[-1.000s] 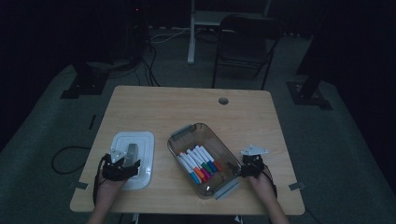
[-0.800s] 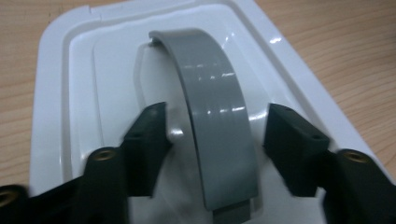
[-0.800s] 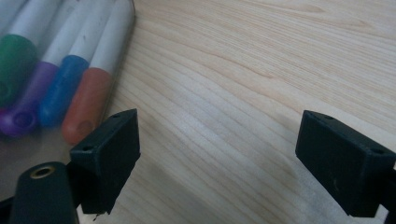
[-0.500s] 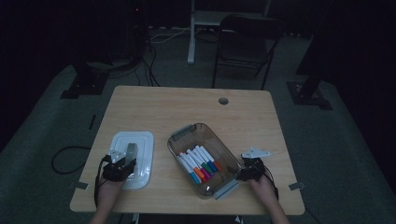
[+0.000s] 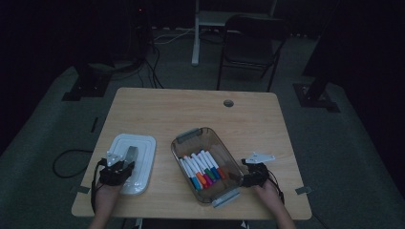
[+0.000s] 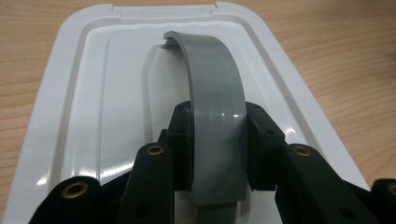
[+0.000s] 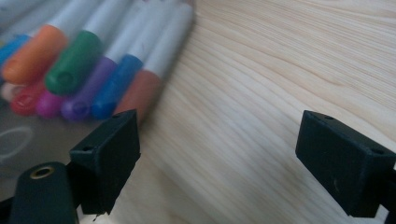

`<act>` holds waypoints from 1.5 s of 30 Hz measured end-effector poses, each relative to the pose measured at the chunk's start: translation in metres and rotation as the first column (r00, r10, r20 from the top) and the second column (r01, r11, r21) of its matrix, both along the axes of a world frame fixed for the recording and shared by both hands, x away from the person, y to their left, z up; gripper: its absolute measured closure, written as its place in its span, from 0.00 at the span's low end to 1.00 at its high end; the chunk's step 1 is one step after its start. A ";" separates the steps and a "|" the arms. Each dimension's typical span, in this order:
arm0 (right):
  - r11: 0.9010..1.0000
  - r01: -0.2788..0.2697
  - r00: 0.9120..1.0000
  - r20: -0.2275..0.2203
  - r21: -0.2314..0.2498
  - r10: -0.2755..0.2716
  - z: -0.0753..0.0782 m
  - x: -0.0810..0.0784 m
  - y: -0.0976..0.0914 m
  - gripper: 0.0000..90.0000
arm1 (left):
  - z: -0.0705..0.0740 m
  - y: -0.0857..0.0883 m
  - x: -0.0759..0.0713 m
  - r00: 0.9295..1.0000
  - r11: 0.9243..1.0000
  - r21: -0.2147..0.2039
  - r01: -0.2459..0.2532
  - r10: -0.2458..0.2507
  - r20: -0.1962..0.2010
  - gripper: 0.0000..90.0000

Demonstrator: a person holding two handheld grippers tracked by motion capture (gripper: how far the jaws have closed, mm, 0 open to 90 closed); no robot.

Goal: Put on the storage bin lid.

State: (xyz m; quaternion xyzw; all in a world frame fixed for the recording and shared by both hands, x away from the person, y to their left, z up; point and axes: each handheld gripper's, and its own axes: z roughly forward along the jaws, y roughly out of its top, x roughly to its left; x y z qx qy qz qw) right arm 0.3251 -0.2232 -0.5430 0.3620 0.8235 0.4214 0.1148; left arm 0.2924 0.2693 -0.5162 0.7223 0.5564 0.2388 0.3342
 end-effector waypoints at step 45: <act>0.956 -0.292 0.956 0.018 0.003 0.292 0.001 -0.016 0.143 0.14 | 0.119 -0.051 -0.042 0.924 0.921 -0.119 0.370 -0.352 0.149 0.76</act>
